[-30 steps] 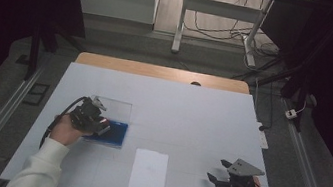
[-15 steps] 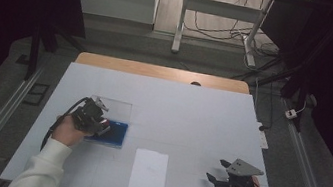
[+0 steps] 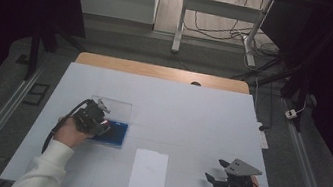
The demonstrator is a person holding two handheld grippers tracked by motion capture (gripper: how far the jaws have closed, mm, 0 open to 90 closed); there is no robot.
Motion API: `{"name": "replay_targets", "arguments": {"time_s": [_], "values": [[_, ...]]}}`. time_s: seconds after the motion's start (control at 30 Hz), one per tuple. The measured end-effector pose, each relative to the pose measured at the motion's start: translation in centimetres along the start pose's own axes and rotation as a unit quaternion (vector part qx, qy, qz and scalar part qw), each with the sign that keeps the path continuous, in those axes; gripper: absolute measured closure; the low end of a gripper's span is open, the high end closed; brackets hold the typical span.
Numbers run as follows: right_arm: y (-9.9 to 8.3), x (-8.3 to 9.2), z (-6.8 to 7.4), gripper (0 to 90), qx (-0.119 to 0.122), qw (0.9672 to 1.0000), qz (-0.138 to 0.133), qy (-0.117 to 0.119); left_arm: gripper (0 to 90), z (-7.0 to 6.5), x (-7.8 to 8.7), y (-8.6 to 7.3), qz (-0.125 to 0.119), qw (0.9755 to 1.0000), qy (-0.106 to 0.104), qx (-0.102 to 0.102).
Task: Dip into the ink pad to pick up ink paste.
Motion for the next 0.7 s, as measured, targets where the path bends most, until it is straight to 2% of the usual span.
{"name": "replay_targets", "arguments": {"time_s": [0.07, 0.3, 0.7], "values": [[0.02, 0.0, 0.01, 29.0, 0.001, 1.0, -0.001, 0.0, 71.0, -0.08, -0.01, 0.0, 0.0, 1.0, 0.003, -0.001], [0.09, 0.01, 0.15, 29.0, 0.001, 1.0, -0.001, 0.002, 71.0, 0.3, -0.07, -0.29, -0.011, 0.9999, -0.011, 0.006], [0.1, 0.19, 0.02, 29.0, 0.001, 1.0, -0.004, -0.002, 71.0, 0.43, -0.1, -0.43, -0.017, 0.9997, -0.015, 0.008]]}}
Point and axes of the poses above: each handheld gripper's, and its own axes: x roughly backward along the jaws, y roughly out of its top, z roughly to its left, the point moved 2 cm from there along -x, roughly forward along the jaws, and after that the axes turned 3 degrees about z, right-handed, at the moved point
